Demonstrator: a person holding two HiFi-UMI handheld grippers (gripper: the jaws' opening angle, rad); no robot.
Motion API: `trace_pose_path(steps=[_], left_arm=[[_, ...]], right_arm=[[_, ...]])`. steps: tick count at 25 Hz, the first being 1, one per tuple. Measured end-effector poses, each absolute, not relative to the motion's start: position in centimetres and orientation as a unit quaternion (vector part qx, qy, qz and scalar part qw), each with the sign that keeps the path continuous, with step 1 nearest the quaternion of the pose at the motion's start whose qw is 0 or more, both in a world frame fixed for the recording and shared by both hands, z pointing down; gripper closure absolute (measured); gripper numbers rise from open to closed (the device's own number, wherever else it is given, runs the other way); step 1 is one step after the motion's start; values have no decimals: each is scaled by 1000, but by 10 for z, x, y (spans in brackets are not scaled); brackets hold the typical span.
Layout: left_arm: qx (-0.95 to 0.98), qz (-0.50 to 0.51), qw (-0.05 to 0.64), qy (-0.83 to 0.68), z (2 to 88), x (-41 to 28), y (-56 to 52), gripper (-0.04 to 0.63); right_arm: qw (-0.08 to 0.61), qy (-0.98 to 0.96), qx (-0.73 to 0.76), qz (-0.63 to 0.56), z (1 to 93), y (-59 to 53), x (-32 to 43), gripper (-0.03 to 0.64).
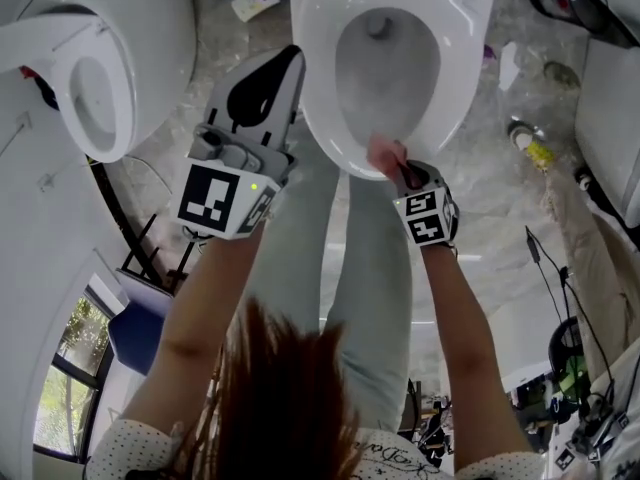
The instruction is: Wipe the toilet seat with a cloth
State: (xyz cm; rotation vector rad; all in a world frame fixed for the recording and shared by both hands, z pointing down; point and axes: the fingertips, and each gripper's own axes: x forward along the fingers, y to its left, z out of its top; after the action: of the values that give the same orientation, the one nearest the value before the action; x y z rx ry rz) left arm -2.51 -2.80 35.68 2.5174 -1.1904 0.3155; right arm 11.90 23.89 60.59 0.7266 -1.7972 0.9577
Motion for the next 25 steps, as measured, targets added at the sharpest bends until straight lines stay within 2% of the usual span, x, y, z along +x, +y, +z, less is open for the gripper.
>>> trace_pose_path(steps=[25], left_arm=[[874, 108, 172, -441, 358, -74, -30, 591]], right_arm=[[489, -785, 197, 325, 608, 219, 32, 583]])
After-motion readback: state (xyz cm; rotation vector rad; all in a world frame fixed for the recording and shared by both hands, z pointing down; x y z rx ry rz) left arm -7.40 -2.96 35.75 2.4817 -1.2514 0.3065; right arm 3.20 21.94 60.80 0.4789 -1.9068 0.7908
